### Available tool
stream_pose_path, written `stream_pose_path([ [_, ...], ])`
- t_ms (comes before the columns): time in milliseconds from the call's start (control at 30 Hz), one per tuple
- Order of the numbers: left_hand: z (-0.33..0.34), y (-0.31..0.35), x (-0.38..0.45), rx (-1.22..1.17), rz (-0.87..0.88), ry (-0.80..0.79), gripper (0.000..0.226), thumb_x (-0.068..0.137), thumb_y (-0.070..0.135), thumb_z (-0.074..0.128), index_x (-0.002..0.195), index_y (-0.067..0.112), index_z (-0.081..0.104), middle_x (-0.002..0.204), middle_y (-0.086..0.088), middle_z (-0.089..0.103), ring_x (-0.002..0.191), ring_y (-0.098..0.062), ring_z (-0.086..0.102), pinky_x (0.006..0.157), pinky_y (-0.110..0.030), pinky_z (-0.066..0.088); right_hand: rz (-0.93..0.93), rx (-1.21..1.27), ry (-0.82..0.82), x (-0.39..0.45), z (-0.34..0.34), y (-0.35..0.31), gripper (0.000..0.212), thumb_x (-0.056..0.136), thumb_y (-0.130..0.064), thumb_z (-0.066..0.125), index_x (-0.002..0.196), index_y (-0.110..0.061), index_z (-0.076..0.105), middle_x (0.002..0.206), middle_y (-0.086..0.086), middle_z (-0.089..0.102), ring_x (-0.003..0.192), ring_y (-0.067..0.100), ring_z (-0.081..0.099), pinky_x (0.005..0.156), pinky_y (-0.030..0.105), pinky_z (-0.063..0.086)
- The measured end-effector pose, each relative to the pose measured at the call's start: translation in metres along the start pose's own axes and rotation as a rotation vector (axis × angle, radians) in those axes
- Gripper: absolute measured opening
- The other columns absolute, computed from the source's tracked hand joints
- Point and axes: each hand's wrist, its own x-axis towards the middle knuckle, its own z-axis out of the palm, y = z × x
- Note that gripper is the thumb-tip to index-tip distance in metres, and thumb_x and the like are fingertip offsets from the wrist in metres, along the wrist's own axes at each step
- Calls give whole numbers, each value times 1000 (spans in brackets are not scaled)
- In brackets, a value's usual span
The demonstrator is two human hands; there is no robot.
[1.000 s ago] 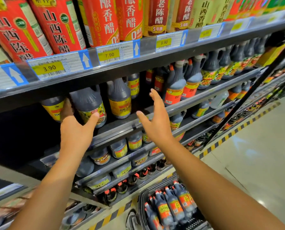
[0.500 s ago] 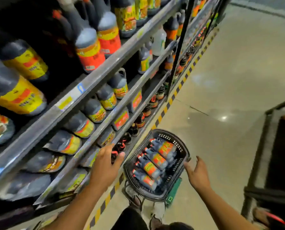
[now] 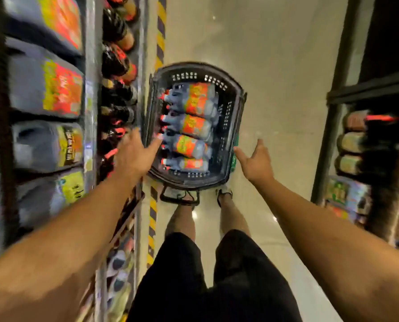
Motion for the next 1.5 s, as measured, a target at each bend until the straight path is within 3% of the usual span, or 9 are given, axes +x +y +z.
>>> stream_pose_path([
  [367, 106, -74, 146, -38, -203, -134, 119, 73, 98, 40, 154, 12, 38, 153, -19, 52, 142, -44, 47, 117, -55, 39, 234, 155, -40, 102, 131, 50, 109, 92, -70, 65, 167, -7, 18, 168, 19, 33, 153, 38, 37, 123, 44, 35],
  [500, 141, -91, 164, -121, -265, -151, 117, 80, 88, 53, 169, 23, 14, 166, -12, 41, 152, -35, 40, 123, -44, 31, 307, 277, -10, 127, 157, 63, 109, 82, -73, 75, 160, -9, 33, 158, 13, 50, 142, 33, 52, 118, 44, 44],
  [567, 160, -98, 171, -188, -288, -75, 120, 75, 86, 60, 167, 20, 24, 163, -9, 47, 150, -32, 44, 122, -40, 35, 356, 329, 57, 137, 170, 68, 113, 67, -78, 78, 151, -7, 49, 143, 11, 64, 129, 30, 63, 112, 44, 51],
  [733, 187, -103, 176, -209, -277, 110, 69, 87, 72, 66, 119, 11, 62, 109, 2, 62, 106, -21, 59, 85, -29, 47, 347, 263, 139, 149, 190, 82, 69, 93, -53, 73, 132, -1, 53, 112, 5, 57, 104, 21, 57, 90, 33, 46],
  [867, 183, -104, 168, -218, -199, 102, 54, 90, 71, 65, 77, 25, 41, 85, 10, 47, 91, -17, 50, 77, -28, 42, 324, 232, 159, 146, 189, 80, 69, 93, -55, 73, 132, -2, 52, 112, 4, 55, 104, 21, 56, 91, 32, 46],
  [1067, 187, -111, 159, -280, -165, 147, 53, 85, 74, 65, 83, 24, 49, 81, 11, 53, 85, -14, 56, 77, -33, 51, 289, 273, 149, 134, 189, 83, 57, 92, -55, 74, 115, -10, 50, 108, 2, 58, 101, 21, 59, 84, 30, 45],
  [1267, 208, -137, 139, -290, -138, 196, 72, 85, 75, 64, 120, 12, 62, 103, 6, 60, 101, -18, 62, 83, -31, 51, 205, 264, 189, 112, 204, 104, 47, 90, -54, 74, 97, -14, 51, 92, -3, 60, 97, 23, 67, 80, 29, 48],
  [1367, 222, -154, 123, -283, -155, 224, 51, 91, 71, 65, 92, 21, 52, 91, 10, 48, 97, -15, 47, 67, -26, 38, 184, 232, 263, 97, 217, 122, 49, 88, -58, 73, 78, -20, 44, 78, -9, 50, 83, 20, 57, 78, 31, 47],
  [1500, 241, -188, 104, -354, -166, 245, 76, 80, 78, 67, 115, 11, 60, 109, 3, 55, 98, -14, 53, 82, -27, 48, 153, 219, 283, 71, 233, 143, 48, 86, -60, 74, 75, -24, 45, 75, -11, 52, 79, 19, 57, 76, 31, 49],
])
